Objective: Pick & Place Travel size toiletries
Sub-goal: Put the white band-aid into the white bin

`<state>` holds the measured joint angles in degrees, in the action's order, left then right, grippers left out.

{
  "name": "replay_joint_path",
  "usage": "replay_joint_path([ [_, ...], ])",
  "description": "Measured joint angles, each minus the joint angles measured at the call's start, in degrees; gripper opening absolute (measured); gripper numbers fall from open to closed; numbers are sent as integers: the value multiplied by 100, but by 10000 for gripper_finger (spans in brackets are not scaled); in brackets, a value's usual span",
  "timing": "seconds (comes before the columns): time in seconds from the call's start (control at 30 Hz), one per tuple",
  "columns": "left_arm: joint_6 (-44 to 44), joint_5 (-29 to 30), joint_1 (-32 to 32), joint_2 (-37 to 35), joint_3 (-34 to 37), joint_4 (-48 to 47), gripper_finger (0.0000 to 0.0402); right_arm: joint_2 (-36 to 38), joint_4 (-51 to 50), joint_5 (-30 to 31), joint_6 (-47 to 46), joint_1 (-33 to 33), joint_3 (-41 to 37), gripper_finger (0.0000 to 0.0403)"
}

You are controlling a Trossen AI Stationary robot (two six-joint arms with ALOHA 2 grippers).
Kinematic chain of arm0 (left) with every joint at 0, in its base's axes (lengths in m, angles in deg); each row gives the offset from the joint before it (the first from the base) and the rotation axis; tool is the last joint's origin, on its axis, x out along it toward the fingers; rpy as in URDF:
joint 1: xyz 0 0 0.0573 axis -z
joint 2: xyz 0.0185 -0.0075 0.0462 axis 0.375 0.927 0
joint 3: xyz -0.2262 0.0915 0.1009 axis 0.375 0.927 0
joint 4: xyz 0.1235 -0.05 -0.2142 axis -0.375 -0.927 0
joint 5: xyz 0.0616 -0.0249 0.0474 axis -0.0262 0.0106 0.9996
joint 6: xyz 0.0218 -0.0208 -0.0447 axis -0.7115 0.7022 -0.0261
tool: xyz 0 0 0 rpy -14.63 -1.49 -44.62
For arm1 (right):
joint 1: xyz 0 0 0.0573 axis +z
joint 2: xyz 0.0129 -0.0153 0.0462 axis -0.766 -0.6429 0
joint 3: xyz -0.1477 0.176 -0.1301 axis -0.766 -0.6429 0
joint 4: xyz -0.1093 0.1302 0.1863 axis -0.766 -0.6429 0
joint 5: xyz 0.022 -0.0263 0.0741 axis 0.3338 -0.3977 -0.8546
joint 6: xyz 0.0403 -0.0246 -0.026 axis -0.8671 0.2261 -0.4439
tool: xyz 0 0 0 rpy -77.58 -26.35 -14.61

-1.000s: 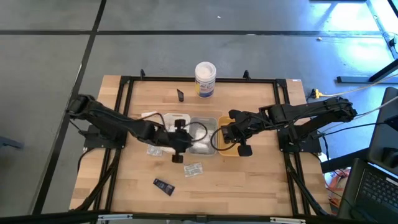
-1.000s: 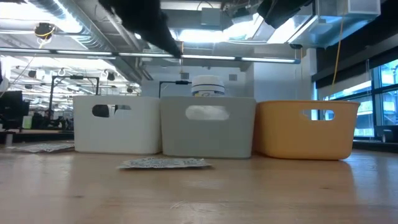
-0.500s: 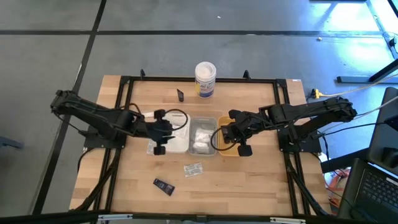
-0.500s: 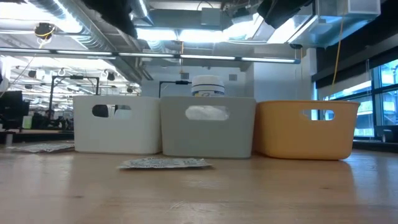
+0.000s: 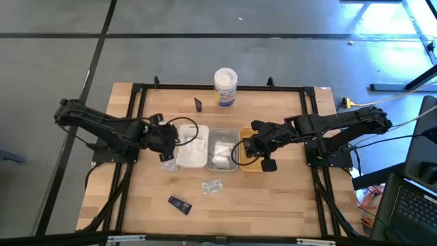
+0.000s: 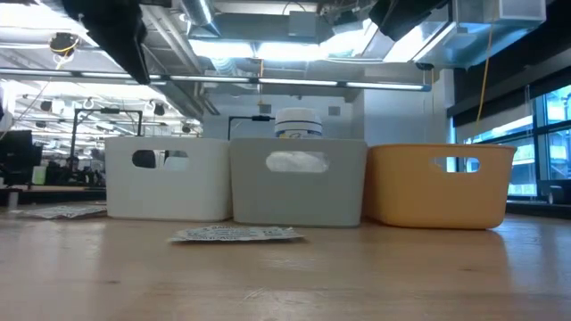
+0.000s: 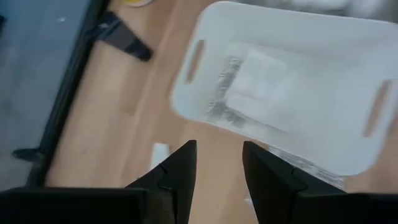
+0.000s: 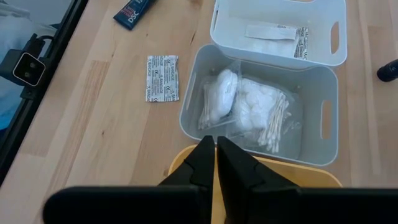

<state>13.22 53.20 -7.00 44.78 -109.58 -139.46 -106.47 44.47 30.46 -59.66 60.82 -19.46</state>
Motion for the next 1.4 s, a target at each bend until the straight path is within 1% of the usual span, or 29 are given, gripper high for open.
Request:
replay_joint_path([
  [0.07,32,86,-81,-15,0,-45,127,0,2,0,0,0,0,22],
  [0.23,-143,-45,-472,-148,30,51,127,0,31,0,-20,0,0,22],
  [0.3,-213,-104,-730,-295,148,238,127,0,44,-2,-22,4,0,22],
  [0.37,-405,-269,-1004,-485,363,616,127,0,42,-2,-20,4,0,22],
  [0.5,-767,-885,-1671,-872,949,1290,127,0,42,-2,-14,11,0,22],
  [0.67,-816,-1355,-2688,-1172,1545,1474,127,0,44,-2,2,11,0,22],
  [0.83,-919,-1609,-3647,-1201,1916,1551,127,0,44,-2,2,11,0,22],
  [0.97,-962,-1844,-4181,-1203,2187,2051,127,0,44,-2,2,11,0,22],
  [1.13,-977,-2282,-4616,-1108,2478,2628,127,0,44,-2,0,11,0,22],
  [1.23,-971,-2317,-4733,-1034,2613,2870,127,0,44,-2,0,11,0,22],
  [1.4,-1009,-2307,-4724,-765,2649,2898,127,0,46,-2,2,9,0,22],
])
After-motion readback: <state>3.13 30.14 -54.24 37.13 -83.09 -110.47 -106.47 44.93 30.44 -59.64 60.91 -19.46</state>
